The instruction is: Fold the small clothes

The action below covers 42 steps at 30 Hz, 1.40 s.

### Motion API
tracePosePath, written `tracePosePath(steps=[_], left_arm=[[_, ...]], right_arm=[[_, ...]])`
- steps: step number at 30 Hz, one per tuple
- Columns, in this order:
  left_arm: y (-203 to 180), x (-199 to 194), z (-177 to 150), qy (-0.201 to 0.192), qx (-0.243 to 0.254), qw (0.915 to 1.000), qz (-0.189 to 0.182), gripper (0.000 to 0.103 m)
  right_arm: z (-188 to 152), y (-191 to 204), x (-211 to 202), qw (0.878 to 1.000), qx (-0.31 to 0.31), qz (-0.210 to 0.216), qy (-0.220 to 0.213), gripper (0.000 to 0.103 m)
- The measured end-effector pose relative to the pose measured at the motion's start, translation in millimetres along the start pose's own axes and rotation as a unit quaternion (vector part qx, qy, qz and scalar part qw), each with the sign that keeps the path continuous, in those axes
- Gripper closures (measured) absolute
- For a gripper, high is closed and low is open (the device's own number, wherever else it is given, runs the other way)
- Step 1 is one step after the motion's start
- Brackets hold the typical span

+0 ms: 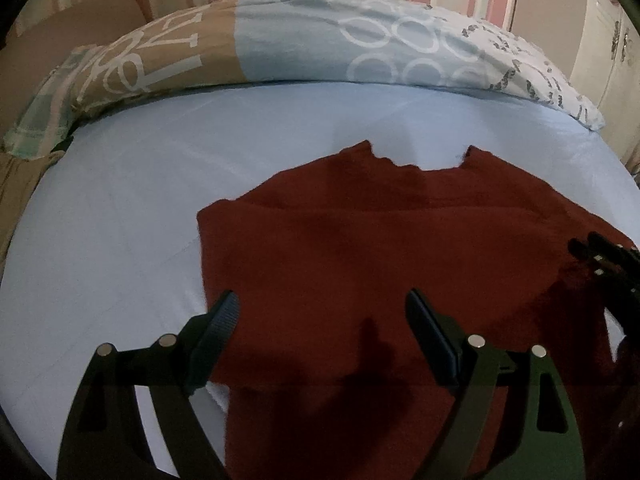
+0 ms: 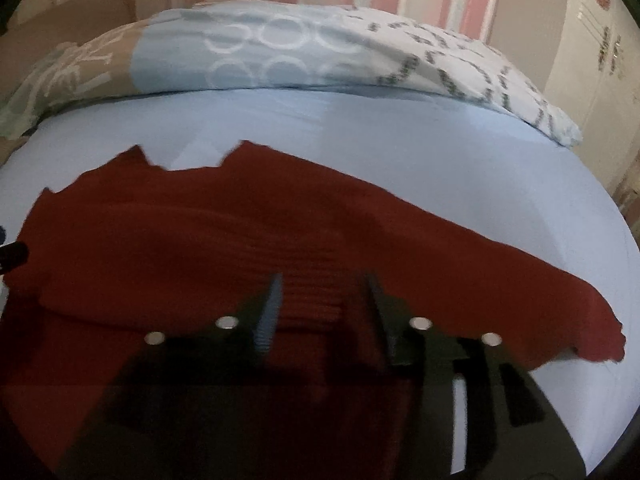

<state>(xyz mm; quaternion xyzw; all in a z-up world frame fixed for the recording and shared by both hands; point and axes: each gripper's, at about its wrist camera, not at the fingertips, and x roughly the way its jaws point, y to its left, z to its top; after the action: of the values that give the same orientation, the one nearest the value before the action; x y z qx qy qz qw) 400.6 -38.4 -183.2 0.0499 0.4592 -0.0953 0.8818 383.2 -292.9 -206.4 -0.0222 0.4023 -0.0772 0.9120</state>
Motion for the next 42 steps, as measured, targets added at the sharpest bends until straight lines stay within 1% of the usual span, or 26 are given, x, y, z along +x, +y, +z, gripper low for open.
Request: tracePosePath(steps=[2,4,6,7,8,9,11,14,16,19,21,23,24,26,27,28,30,31,32,37,40,42], left_arm=[[-3.8,0.3,-1.8,0.005,-0.003,1.0,-0.003,0.014],[-7.5,1.1,-3.5,0.009,-0.003,0.9999,-0.006,0.014],[-10.7,1.1,-5.9,0.013,-0.002,0.9999,-0.01,0.013],[-11.4,0.7,-6.5,0.014,-0.002,0.9998,-0.011,0.012],[-11.6,-0.1,-7.2,0.014,-0.004,0.9998,-0.013,0.007],[-11.6,-1.2,-7.3,0.013,-0.007,0.9998,-0.017,0.005],[-9.9,-3.3,-6.8,0.011,-0.017,0.9995,-0.026,0.004],[-9.0,-3.2,-5.3,0.016,-0.026,0.9992,-0.027,0.003],[-10.7,-3.4,-5.4,0.022,-0.028,0.9989,-0.029,0.003],[-17.6,-6.8,-6.2,0.024,-0.021,0.9993,-0.021,0.003],[-24.0,-11.0,-7.3,0.019,-0.012,0.9996,-0.014,0.003],[-30.1,-12.0,-7.5,0.016,-0.003,0.9998,-0.006,0.003],[-33.9,-12.3,-7.4,0.014,0.004,0.9999,-0.001,0.003],[-40.9,-14.5,-5.6,0.007,0.014,0.9999,0.004,0.003],[-45.5,-17.6,-3.9,0.002,0.018,0.9998,0.004,0.003],[-48.5,-19.8,-2.4,0.001,0.018,0.9998,0.001,0.003],[-57.8,-27.5,2.7,-0.005,0.02,0.9998,-0.007,0.003],[-62.5,-30.8,5.0,-0.009,0.023,0.9996,-0.01,0.003],[-67.9,-34.9,7.6,-0.013,0.026,0.9995,-0.012,0.003],[-100.6,-50.6,17.4,-0.033,0.035,0.9982,-0.035,0.002],[-124.8,-48.3,18.8,-0.037,0.051,0.9973,-0.038,0.002],[-141.4,-41.3,18.5,-0.032,0.059,0.9964,-0.051,0.002]], right_arm=[[-1.0,9.0,4.6,1.0,-0.018,-0.001,0.008,0.057],[-4.3,11.7,13.0,0.999,-0.021,0.002,0.024,0.056],[-7.9,10.0,22.6,0.999,-0.015,0.005,0.041,0.053],[-9.7,8.8,22.9,0.999,-0.014,0.003,0.041,0.047],[-10.6,7.5,24.1,0.999,-0.014,0.0,0.043,0.045],[-11.0,6.1,25.9,0.999,-0.013,0.001,0.047,0.044],[-12.2,3.4,29.4,0.999,-0.009,0.0,0.053,0.037],[-14.3,-0.5,31.1,0.998,0.002,0.004,0.056,0.034],[-13.9,0.2,30.2,0.998,0.001,0.003,0.058,0.033],[-12.0,4.5,29.6,0.998,-0.013,-0.006,0.058,0.033],[-10.8,3.9,28.9,0.998,-0.015,-0.004,0.061,0.033],[-9.0,2.0,26.4,0.998,-0.015,-0.001,0.061,0.028],[-8.1,-0.1,24.3,0.998,-0.015,0.005,0.061,0.027],[-5.1,-5.3,11.4,0.998,-0.011,0.032,0.048,0.018],[-3.7,-8.5,0.5,0.999,-0.013,0.037,0.032,0.015],[-2.4,-11.2,-8.7,0.999,-0.016,0.034,0.019,0.01],[-0.5,-23.2,-35.0,0.999,-0.023,0.029,-0.022,0.006],[-0.7,-30.4,-44.7,0.999,-0.022,0.025,-0.035,0.003],[-1.4,-41.0,-53.7,0.999,-0.02,0.017,-0.045,0.003],[-15.5,-102.3,-78.2,0.998,0.012,-0.004,-0.055,0.003],[-33.2,-145.4,-90.1,0.997,0.034,-0.024,-0.061,0.003],[-44.9,-168.1,-96.0,0.997,0.042,-0.038,-0.06,0.003]])
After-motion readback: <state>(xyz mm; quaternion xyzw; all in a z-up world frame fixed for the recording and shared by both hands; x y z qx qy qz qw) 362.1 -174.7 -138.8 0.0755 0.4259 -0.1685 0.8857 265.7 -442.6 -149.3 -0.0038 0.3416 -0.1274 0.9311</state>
